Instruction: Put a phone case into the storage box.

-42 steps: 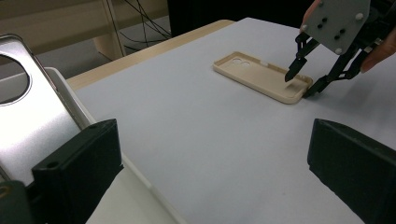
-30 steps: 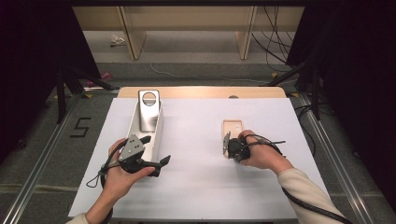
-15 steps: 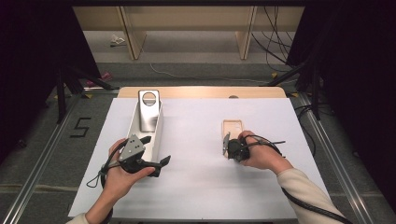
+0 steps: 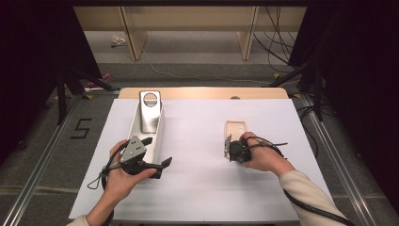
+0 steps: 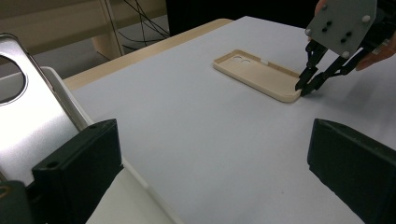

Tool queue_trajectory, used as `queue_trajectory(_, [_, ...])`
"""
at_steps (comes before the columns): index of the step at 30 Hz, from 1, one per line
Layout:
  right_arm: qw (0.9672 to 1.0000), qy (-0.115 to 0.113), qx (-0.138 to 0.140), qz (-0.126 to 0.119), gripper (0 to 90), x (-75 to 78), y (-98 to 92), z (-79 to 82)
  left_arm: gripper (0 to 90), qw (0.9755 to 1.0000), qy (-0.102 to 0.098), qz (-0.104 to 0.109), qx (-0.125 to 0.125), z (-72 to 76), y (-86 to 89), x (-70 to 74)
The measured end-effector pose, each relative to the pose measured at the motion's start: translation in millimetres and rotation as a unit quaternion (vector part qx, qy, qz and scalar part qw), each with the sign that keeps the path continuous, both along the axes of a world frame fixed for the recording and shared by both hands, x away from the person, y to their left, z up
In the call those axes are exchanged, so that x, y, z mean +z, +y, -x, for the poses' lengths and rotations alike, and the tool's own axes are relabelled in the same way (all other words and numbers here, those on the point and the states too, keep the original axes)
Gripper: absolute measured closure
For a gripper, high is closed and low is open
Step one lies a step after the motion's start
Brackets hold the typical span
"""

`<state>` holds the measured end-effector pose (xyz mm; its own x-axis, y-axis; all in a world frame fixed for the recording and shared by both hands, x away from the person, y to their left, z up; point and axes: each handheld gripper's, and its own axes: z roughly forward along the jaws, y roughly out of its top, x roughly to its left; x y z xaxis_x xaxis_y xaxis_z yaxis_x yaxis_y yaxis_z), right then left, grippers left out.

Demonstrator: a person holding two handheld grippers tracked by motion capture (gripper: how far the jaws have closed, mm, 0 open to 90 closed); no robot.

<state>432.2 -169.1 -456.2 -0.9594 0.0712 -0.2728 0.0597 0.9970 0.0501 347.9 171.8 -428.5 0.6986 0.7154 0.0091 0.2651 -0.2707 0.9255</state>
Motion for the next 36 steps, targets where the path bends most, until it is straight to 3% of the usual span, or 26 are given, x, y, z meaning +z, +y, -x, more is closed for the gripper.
queue_trajectory(15, [0.9995,-0.013,0.009,-0.027,85.6,4.1,-4.0,2.9,2.4,1.0000,-0.001,0.001,0.000,0.3,0.3,0.8])
queue_trajectory(21, [0.9984,-0.021,0.005,-0.052,86.3,7.2,-8.6,5.9,2.5,1.0000,-0.002,0.003,0.001,0.5,0.5,1.3])
queue_trajectory(29, [0.9937,-0.030,-0.002,-0.108,87.4,12.3,-18.0,6.8,2.6,1.0000,-0.002,0.005,0.002,0.5,0.8,1.6])
queue_trajectory(36, [0.9892,-0.032,-0.008,-0.143,87.7,14.1,-20.8,8.8,2.6,1.0000,-0.001,0.005,0.002,0.5,0.7,1.5])
